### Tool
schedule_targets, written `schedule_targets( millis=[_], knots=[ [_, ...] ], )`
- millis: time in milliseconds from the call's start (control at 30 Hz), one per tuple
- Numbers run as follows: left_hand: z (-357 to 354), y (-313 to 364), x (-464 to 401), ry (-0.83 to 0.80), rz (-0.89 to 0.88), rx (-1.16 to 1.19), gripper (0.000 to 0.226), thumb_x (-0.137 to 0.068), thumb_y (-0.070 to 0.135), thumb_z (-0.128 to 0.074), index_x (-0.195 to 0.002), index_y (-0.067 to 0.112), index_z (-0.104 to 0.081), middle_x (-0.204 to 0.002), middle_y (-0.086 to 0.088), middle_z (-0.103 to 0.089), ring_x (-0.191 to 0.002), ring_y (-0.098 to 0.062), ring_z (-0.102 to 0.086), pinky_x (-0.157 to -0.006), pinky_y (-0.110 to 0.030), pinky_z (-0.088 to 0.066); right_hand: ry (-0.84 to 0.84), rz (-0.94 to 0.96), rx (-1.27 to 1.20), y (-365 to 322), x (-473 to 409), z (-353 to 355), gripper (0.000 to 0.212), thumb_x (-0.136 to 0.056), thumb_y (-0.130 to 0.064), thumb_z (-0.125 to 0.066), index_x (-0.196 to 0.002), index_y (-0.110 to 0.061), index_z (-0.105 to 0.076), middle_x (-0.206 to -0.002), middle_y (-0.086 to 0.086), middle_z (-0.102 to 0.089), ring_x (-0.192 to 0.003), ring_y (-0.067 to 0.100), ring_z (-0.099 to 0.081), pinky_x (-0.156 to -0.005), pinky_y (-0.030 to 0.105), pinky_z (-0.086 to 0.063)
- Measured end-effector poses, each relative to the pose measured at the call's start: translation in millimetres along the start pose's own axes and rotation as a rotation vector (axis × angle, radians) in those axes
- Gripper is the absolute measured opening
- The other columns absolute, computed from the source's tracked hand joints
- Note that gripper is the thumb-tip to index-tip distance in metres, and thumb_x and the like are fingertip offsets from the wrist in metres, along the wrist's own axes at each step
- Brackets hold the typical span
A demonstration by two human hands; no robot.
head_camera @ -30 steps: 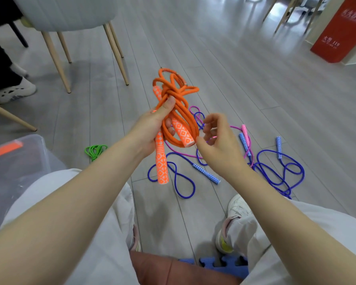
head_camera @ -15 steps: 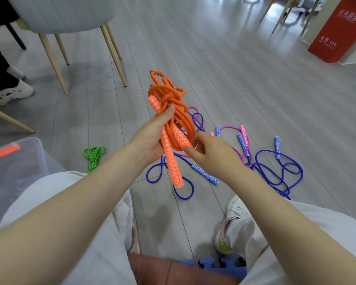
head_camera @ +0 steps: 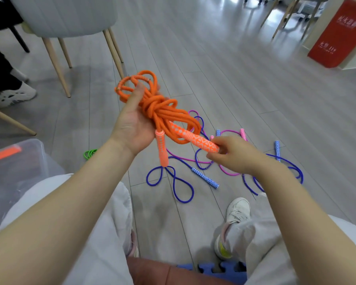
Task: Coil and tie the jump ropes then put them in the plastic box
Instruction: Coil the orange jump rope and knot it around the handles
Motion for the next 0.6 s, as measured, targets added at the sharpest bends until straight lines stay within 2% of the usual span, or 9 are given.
schedule_targets(
  millis=[100, 133, 200, 300, 367, 433, 600],
  knots=[
    [2.8, -1.0, 1.8, 0.046, 0.029, -0.012, 0.026, -0.092, 0.023, -0.057, -0.11, 0.006, -0.06, -0.078, -0.005, -0.061, -0.08, -0.02, -0.064, -0.086, -0.04, -0.056, -0.147, -0.068, -0.036, 6.5, 1.8, -10.2, 0.008, -0.088, -0.036, -0.064, -0.093, -0.031, -0.06, -0.087, -0.003, -0.063, -0.083, 0.015, -0.06, -0.073, 0.031, -0.049],
    [2.6, -5.5, 2.6, 0.048, 0.054, -0.041, 0.022, -0.092, 0.019, -0.056, -0.109, 0.007, -0.06, -0.075, -0.003, -0.062, -0.077, -0.018, -0.065, -0.084, -0.038, -0.057, -0.174, -0.062, -0.112, 0.3, 2.1, -15.3, 0.014, -0.088, -0.033, -0.064, -0.1, -0.027, -0.062, -0.092, 0.001, -0.065, -0.087, 0.017, -0.061, -0.079, 0.033, -0.051],
    [-1.4, -17.1, 6.3, 0.038, 0.101, -0.095, 0.014, -0.093, 0.018, -0.054, -0.101, 0.01, -0.061, -0.064, 0.002, -0.061, -0.071, -0.015, -0.064, -0.078, -0.035, -0.057, -0.169, -0.034, -0.301, -18.9, 2.9, -25.9, 0.021, -0.091, -0.032, -0.062, -0.11, -0.024, -0.06, -0.092, -0.002, -0.065, -0.083, 0.009, -0.062, -0.079, 0.028, -0.05],
    [-5.9, -25.4, 8.4, 0.028, 0.114, -0.169, 0.014, -0.094, 0.02, -0.052, -0.082, 0.014, -0.056, -0.056, 0.006, -0.051, -0.075, -0.013, -0.06, -0.079, -0.034, -0.054, -0.01, -0.02, -0.324, -34.0, -0.5, -33.2, 0.021, -0.095, -0.051, -0.05, -0.099, -0.031, -0.057, -0.075, -0.017, -0.056, -0.07, -0.002, -0.054, -0.065, 0.017, -0.042],
    [-2.7, -20.0, 4.5, 0.052, 0.071, -0.2, 0.023, -0.099, 0.02, -0.048, -0.076, 0.015, -0.051, -0.057, 0.006, -0.05, -0.077, -0.014, -0.061, -0.076, -0.034, -0.056, 0.102, -0.05, -0.216, -29.0, -2.8, -28.9, 0.029, -0.092, -0.06, -0.044, -0.089, -0.034, -0.056, -0.064, -0.014, -0.051, -0.063, 0.003, -0.05, -0.056, 0.02, -0.034],
    [4.5, -10.2, -0.6, 0.111, 0.003, -0.183, 0.026, -0.101, 0.019, -0.047, -0.075, 0.014, -0.05, -0.058, 0.005, -0.051, -0.074, -0.016, -0.059, -0.066, -0.03, -0.057, 0.177, -0.078, -0.128, -21.4, -2.7, -22.5, 0.042, -0.089, -0.068, -0.041, -0.081, -0.031, -0.059, -0.058, -0.009, -0.05, -0.058, 0.008, -0.05, -0.053, 0.026, -0.032],
    [21.4, 11.2, -5.1, 0.252, -0.13, -0.122, 0.028, -0.103, 0.023, -0.044, -0.077, 0.015, -0.048, -0.055, 0.006, -0.049, -0.064, -0.016, -0.061, -0.061, -0.029, -0.056, 0.195, -0.124, -0.074, -7.5, -6.3, -30.7, 0.069, -0.084, -0.077, -0.035, -0.077, -0.016, -0.065, -0.054, -0.002, -0.05, -0.052, 0.015, -0.048, -0.054, 0.033, -0.04]
  ],
)
Point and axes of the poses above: each hand's wrist, its own x-axis away from the middle knuckle, its own z-axis out of the back of the hand, y = z × x, the point moved 8 cm from there along -x, towards the middle knuckle
